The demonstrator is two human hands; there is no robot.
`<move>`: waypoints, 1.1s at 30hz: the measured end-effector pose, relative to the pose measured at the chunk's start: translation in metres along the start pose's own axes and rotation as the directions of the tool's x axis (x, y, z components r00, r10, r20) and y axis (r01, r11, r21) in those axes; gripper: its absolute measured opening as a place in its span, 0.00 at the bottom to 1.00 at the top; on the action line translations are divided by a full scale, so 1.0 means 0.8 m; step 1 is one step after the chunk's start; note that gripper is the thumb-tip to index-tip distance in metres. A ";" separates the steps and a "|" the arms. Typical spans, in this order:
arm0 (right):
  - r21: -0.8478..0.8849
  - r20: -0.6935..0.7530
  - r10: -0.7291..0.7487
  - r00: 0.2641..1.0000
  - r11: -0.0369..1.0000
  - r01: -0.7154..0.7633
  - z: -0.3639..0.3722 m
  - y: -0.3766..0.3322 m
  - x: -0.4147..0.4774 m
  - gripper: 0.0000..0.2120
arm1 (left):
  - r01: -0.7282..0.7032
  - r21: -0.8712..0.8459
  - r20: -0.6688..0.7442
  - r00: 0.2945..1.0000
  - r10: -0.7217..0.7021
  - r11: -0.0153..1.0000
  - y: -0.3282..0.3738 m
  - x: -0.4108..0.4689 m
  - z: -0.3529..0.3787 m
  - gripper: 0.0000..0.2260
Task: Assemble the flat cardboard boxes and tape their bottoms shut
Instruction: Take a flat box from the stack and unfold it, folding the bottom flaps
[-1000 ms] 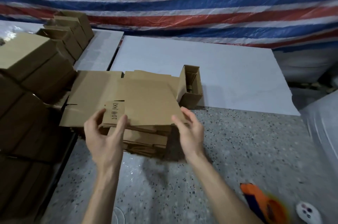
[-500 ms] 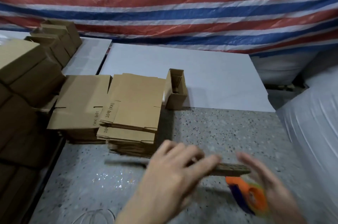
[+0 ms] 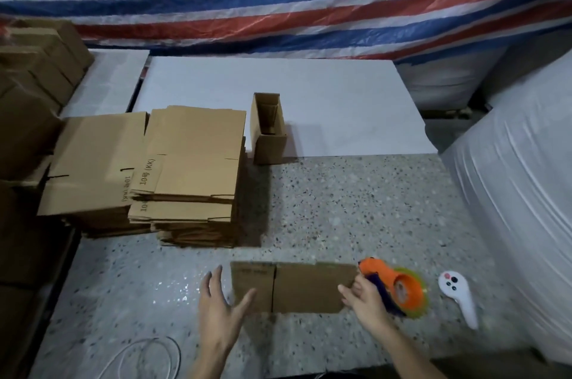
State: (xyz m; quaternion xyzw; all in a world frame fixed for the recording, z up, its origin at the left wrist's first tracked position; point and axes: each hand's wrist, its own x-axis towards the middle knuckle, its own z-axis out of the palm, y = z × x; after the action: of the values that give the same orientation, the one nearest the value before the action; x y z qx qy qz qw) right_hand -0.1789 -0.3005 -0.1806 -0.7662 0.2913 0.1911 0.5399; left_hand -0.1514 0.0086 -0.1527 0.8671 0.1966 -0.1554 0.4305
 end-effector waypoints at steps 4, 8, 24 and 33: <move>-0.029 -0.015 -0.003 1.000 1.000 0.003 0.014 -0.009 0.004 0.06 | -0.058 -0.074 0.005 0.998 0.058 0.996 -0.013 -0.002 0.023 0.38; -0.090 0.010 0.000 1.000 0.996 0.001 0.024 -0.013 0.000 0.04 | -0.158 -0.100 -0.076 0.986 0.151 0.982 0.011 0.002 0.029 0.39; -0.053 -0.029 -0.141 0.990 0.989 0.140 0.042 -0.033 -0.013 0.12 | -0.301 -0.095 -0.184 0.942 0.281 0.949 0.064 0.023 0.028 0.31; 0.069 0.060 -0.303 0.951 0.952 0.298 0.042 -0.034 -0.020 0.43 | -0.318 -0.435 0.210 0.874 0.438 0.843 0.020 0.010 0.002 0.36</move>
State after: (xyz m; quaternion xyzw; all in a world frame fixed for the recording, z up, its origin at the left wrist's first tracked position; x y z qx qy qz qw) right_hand -0.1726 -0.2585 -0.1628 -0.7783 0.1578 0.1245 0.5948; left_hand -0.1368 0.0001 -0.1462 0.7524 -0.0213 -0.1547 0.6400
